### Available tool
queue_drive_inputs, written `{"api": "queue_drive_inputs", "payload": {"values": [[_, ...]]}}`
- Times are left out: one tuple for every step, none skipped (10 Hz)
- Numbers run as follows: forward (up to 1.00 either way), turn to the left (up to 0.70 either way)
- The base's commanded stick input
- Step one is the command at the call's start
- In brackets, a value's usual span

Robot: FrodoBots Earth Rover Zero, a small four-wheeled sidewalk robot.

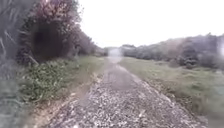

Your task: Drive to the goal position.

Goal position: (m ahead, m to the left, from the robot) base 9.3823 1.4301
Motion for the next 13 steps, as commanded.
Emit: {"api": "queue_drive_inputs", "payload": {"values": [[0.70, -0.04], [0.70, 0.00], [0.70, 0.00], [0.70, 0.00], [0.70, 0.00], [0.70, 0.00], [0.70, 0.00], [0.70, 0.00], [0.70, 0.00], [0.70, 0.00], [0.70, 0.00], [0.70, 0.00], [0.70, 0.00]]}}
